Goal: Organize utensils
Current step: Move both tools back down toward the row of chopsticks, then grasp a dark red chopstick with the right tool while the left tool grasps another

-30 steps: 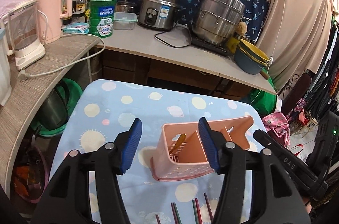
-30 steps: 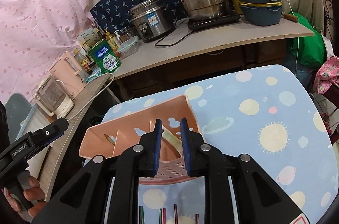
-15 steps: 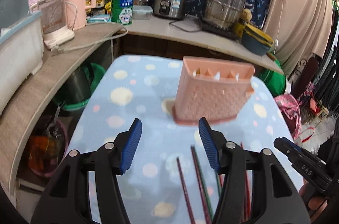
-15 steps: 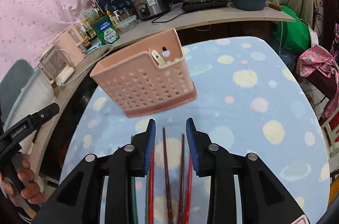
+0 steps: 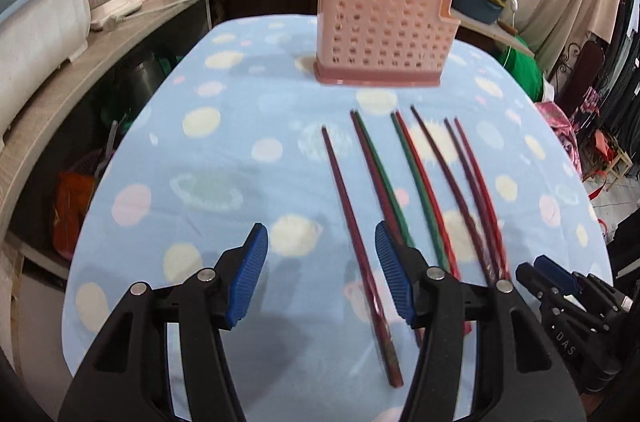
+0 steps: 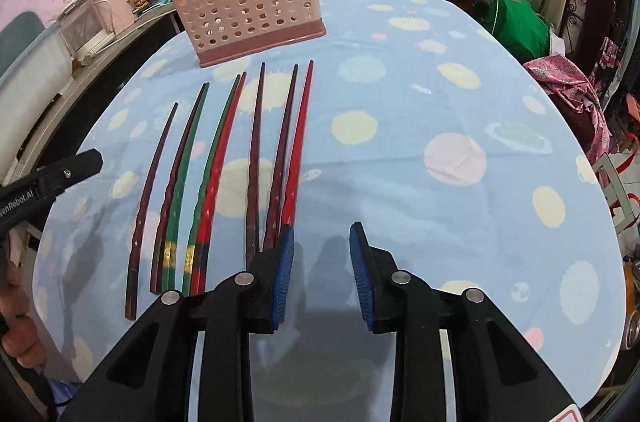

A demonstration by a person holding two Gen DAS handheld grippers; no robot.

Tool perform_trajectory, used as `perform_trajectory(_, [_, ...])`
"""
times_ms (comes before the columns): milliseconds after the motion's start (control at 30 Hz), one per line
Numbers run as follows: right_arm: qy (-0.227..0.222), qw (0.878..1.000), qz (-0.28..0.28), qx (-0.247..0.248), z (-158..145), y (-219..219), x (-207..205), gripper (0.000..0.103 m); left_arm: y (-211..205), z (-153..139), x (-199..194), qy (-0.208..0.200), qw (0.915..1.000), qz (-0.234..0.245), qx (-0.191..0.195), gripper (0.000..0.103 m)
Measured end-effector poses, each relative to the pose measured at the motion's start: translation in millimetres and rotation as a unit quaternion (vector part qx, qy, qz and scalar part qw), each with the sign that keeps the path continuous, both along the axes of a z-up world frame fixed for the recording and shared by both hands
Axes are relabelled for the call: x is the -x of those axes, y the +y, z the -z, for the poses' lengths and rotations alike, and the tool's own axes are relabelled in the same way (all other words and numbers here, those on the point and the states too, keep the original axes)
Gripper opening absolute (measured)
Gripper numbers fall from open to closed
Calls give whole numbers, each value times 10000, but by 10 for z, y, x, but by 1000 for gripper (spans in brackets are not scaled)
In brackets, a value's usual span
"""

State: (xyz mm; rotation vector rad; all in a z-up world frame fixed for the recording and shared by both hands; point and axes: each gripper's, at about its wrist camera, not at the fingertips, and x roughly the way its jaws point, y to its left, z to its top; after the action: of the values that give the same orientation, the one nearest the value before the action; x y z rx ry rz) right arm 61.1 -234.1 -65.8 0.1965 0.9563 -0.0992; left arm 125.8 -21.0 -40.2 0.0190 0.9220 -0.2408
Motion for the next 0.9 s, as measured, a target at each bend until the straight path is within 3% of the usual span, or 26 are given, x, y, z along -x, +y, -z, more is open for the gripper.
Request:
perform_trajectory(167, [-32,9999,-75,92,10,90,25,26,-7,163,140,170,9999,1,-24,53])
perform_trajectory(500, [-40,9999,-133,36,18,133,45,18,-103,206,305,178,9997,144,-55,53])
perform_trajectory(833, [-67,9999,-61,-73,32,57,84,17,-242,331,373,335,9988,332,-94,53])
perform_trajectory(900, [-31,9999,-104,-54,41,85,77,11,-255,365,372,365,9987,324,-138,53])
